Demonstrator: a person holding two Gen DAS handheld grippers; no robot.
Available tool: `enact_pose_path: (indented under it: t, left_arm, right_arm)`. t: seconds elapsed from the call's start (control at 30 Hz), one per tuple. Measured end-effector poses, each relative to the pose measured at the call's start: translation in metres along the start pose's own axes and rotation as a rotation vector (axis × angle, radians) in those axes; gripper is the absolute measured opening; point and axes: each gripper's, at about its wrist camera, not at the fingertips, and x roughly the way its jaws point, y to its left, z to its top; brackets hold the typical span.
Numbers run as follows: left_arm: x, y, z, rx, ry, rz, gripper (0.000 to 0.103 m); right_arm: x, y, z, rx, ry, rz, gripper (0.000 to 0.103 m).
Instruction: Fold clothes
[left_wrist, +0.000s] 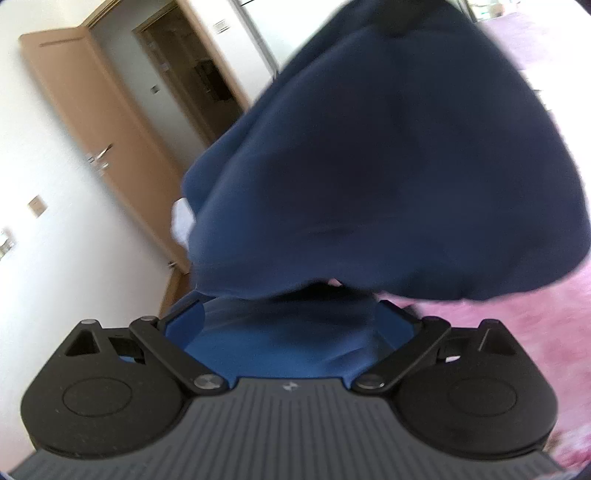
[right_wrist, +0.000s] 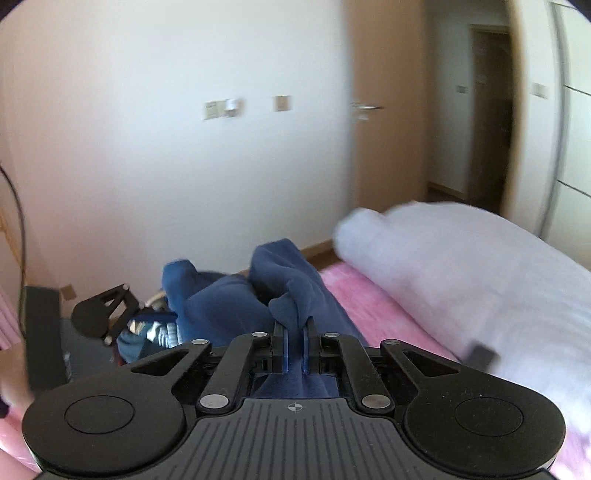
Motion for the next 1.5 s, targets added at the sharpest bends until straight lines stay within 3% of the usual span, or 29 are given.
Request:
enact_pose_path:
  t: [0.2, 0.4, 0.5, 0.53, 0.6, 0.63, 0.67, 0.7, 0.87, 0.97, 1.13, 1.3, 1.5]
  left_arm:
    - [-0.041, -0.119, 0.017, 0.053, 0.031, -0.156, 0.100]
    - [-0.068, -0.253, 0.020, 0.114, 0.109, -0.329, 0.100]
    - [-0.073, -0.297, 0.024, 0.184, 0.141, -0.376, 0.100]
    - [-0.072, -0.308, 0.025, 0.214, 0.150, -0.389, 0.100]
    - [-0.069, -0.320, 0.018, 0.269, 0.162, -0.398, 0.100]
    - [-0.067, -0.326, 0.015, 0.297, 0.167, -0.403, 0.100]
    - [-0.065, -0.332, 0.012, 0.325, 0.173, -0.407, 0.100]
    - [-0.063, -0.338, 0.008, 0.353, 0.178, -0.411, 0.100]
    - [-0.030, -0.336, -0.023, 0.459, 0.232, -0.416, 0.096]
    - [-0.011, -0.320, -0.041, 0.481, 0.245, -0.393, 0.096]
    - [0.015, -0.297, -0.063, 0.503, 0.233, -0.396, 0.096]
    - [0.034, -0.280, -0.085, 0.590, 0.176, -0.430, 0.096]
    - [0.050, -0.269, -0.093, 0.663, 0.122, -0.458, 0.096]
  right_arm:
    - [-0.158, -0.047, -0.099, 0.199, 0.071, -0.155, 0.005]
    - [-0.260, -0.131, -0.249, 0.495, 0.304, -0.559, 0.006]
    - [-0.302, -0.146, -0.295, 0.504, 0.357, -0.662, 0.006]
    - [-0.311, -0.148, -0.305, 0.503, 0.369, -0.657, 0.007]
    - [-0.322, -0.148, -0.323, 0.508, 0.384, -0.621, 0.018]
    - [-0.324, -0.148, -0.331, 0.509, 0.394, -0.599, 0.047]
    - [-0.321, -0.143, -0.336, 0.507, 0.400, -0.571, 0.074]
    - [-0.317, -0.139, -0.342, 0.506, 0.406, -0.544, 0.076]
    - [-0.257, -0.096, -0.363, 0.398, 0.512, -0.357, 0.076]
    - [-0.216, -0.066, -0.369, 0.272, 0.586, -0.244, 0.076]
    - [-0.141, -0.024, -0.395, 0.132, 0.634, -0.102, 0.075]
    - [-0.076, -0.003, -0.421, 0.043, 0.620, -0.117, 0.075]
    - [-0.046, 0.012, -0.428, -0.094, 0.627, -0.163, 0.075]
